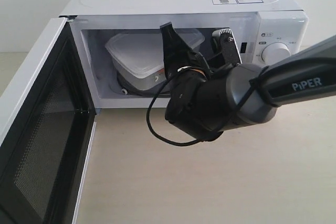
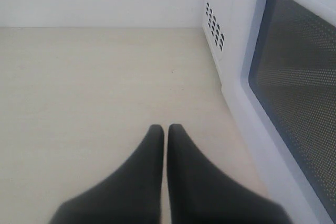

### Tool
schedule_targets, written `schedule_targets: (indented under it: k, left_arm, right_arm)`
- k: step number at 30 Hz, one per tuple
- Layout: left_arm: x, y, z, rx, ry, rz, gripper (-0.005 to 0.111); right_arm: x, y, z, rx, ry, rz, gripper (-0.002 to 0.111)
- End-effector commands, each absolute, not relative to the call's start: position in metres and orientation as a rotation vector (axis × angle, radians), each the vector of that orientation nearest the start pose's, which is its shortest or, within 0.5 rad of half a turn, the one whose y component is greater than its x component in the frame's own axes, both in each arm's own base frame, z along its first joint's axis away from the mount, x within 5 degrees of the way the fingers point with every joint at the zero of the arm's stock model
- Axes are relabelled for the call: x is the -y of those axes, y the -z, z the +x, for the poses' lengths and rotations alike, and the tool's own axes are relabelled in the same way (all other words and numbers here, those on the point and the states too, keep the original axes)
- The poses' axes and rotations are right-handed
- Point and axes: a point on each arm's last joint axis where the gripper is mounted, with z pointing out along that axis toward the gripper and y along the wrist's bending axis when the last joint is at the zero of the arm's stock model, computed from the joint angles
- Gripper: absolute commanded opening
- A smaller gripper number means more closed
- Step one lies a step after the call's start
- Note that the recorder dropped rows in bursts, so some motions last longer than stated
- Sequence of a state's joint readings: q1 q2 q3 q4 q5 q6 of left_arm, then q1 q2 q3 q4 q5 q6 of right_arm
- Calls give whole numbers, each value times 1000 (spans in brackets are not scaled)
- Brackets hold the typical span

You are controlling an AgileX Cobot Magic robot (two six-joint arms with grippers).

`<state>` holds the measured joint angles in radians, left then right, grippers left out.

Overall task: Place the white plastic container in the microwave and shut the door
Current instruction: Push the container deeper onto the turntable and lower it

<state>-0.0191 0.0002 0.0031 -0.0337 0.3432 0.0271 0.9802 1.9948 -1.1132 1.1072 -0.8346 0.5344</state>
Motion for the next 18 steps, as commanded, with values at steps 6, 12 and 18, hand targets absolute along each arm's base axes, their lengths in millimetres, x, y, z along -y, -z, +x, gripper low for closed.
schedule_targets:
  k: [6,12,18]
  left_arm:
    - [2,-182,54,-1824,36,6,4]
    - [2,-182,54,-1824,36,6,4]
    - [2,-182,54,-1824,36,6,4]
  right_arm:
    - [-307,-160,281,-1700,-1021,989,0]
    - [-306,-161,281,-1675,-1020,987,0]
    - [-306,-161,281,-1678,-1022,974,11]
